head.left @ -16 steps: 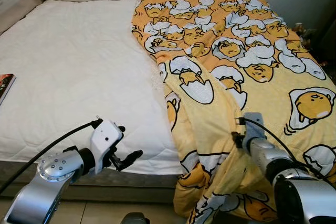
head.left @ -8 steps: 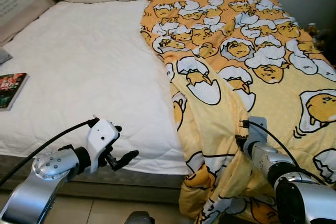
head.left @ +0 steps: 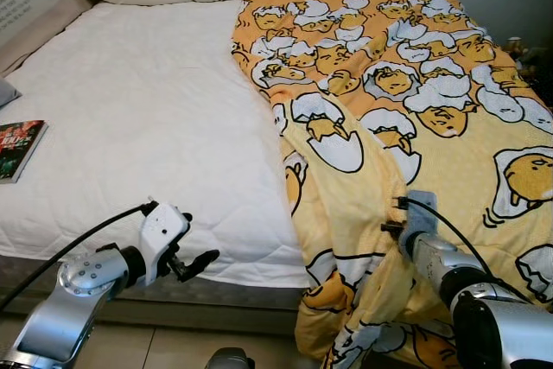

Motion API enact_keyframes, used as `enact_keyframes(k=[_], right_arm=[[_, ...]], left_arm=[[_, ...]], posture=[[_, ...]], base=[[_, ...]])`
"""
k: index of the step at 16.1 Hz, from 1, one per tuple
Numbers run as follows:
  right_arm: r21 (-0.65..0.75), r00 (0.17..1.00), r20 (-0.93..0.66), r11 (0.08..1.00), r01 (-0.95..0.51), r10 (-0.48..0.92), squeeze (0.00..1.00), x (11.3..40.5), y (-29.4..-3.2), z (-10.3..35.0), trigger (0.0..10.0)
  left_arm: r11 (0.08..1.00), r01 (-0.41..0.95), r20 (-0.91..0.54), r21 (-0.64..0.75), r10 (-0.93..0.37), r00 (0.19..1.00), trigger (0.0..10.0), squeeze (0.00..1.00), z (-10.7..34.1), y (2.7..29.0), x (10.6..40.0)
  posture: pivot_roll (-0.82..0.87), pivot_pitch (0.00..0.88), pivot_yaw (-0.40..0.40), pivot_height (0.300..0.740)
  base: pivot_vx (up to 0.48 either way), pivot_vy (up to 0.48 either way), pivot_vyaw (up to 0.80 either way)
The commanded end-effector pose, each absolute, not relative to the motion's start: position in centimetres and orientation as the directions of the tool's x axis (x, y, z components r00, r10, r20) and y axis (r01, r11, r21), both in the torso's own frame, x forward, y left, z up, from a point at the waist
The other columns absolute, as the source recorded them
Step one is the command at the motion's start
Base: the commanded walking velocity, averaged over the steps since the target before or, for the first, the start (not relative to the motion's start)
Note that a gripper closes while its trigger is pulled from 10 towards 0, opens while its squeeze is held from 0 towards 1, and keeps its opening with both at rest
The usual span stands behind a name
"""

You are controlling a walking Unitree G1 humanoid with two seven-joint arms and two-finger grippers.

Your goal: Clean up the room

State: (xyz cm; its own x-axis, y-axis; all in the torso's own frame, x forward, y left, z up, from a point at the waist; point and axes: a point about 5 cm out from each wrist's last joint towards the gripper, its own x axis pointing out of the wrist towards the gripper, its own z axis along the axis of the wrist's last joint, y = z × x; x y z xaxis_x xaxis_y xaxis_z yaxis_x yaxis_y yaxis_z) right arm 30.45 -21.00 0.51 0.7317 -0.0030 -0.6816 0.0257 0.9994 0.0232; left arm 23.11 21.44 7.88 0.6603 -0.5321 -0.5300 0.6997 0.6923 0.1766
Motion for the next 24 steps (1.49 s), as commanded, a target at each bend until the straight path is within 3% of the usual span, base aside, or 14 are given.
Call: enact_keyframes(k=[1,2,5,6,7,9,12,13,15,16,20,21,22,24], right_arm=[[0.022,0.766,-0.638,0.997,-0.080,0.076,0.00,31.8,-19.5,1.7,0.0],[0.042,0.734,-0.609,0.937,-0.348,0.300,0.00,32.9,-15.6,2.8,0.0],[0.067,0.577,-0.569,0.732,-0.678,0.586,0.00,32.9,-10.4,4.0,0.0],[0.132,0.420,-0.490,0.541,-0.831,0.764,0.00,32.3,-7.3,5.2,0.0],[0.208,0.283,-0.353,0.370,-0.906,0.892,0.00,31.7,-4.4,7.6,0.0],[0.273,0.123,-0.147,0.160,-0.949,0.982,0.00,30.7,-1.8,11.6,0.0],[0.274,-0.040,-0.001,-0.038,-0.961,0.999,0.00,29.2,-0.5,14.5,0.0],[0.224,-0.007,-0.132,0.023,-0.974,0.991,0.00,29.1,-0.6,12.6,10.0],[0.207,0.036,-0.240,0.087,-0.974,0.970,0.00,29.2,-1.0,11.0,10.0],[0.229,0.106,-0.300,0.179,-0.957,0.948,1.00,29.5,-1.1,10.0,10.0],[0.245,0.185,-0.286,0.259,-0.934,0.940,1.00,29.5,-1.3,9.8,10.0],[0.246,0.218,-0.261,0.283,-0.927,0.941,0.21,29.7,-1.7,10.0,10.0],[0.254,0.265,-0.233,0.322,-0.912,0.936,0.00,29.9,-2.2,10.3,10.0],[0.271,0.367,-0.191,0.408,-0.872,0.911,0.00,30.4,-3.2,10.8,10.0]], left_arm=[[0.701,0.685,-0.522,0.201,-0.515,0.680,10.0,0.00,8.0,22.0,23.2],[0.717,0.664,-0.520,0.212,-0.492,0.698,10.0,0.00,8.1,22.9,23.0],[0.723,0.649,-0.518,0.237,-0.471,0.714,10.0,0.00,8.3,23.6,22.9],[0.731,0.635,-0.507,0.249,-0.460,0.729,10.0,0.00,9.3,23.9,23.1],[0.735,0.627,-0.505,0.260,-0.450,0.737,10.0,0.00,10.2,24.2,23.1],[0.734,0.622,-0.506,0.273,-0.440,0.742,10.0,0.00,10.9,24.4,22.9],[0.736,0.616,-0.506,0.281,-0.433,0.747,10.0,0.00,11.7,24.3,22.8],[0.737,0.615,-0.511,0.281,-0.427,0.746,10.0,0.00,11.7,24.2,22.7],[0.737,0.615,-0.515,0.280,-0.426,0.744,10.0,0.00,11.8,24.1,22.6],[0.736,0.616,-0.516,0.281,-0.425,0.744,10.0,0.00,11.9,24.0,22.7],[0.737,0.614,-0.521,0.284,-0.419,0.744,10.0,0.00,11.9,24.1,22.8],[0.738,0.612,-0.519,0.285,-0.417,0.746,10.0,0.00,11.9,24.0,22.9],[0.738,0.610,-0.517,0.288,-0.416,0.748,10.0,0.00,11.7,24.0,23.1],[0.746,0.594,-0.496,0.301,-0.410,0.766,10.0,0.00,11.6,23.8,23.5]], posture=[[0.33,0.000,0.033,0.740],[0.31,0.000,0.027,0.740],[0.31,0.000,0.014,0.740],[0.30,0.000,0.006,0.740],[0.29,0.000,0.004,0.740],[0.30,0.000,0.003,0.740],[0.30,0.000,0.000,0.740],[0.30,0.000,-0.002,0.740],[0.30,0.000,-0.002,0.740],[0.29,0.000,0.002,0.740],[0.29,0.000,0.003,0.740],[0.28,0.000,0.004,0.740],[0.28,0.000,0.005,0.740],[0.27,0.000,0.009,0.740]], base=[[0.000,0.000,0.00],[0.000,0.000,0.00],[0.000,0.000,0.00],[0.000,0.000,0.00],[0.000,0.000,0.00],[0.000,0.000,0.00],[0.000,0.000,0.00],[0.000,0.000,0.00],[0.000,0.000,0.00],[0.000,0.000,0.00],[0.000,0.000,0.00],[0.000,0.000,0.00],[0.000,0.000,0.00],[0.000,0.000,0.00]])
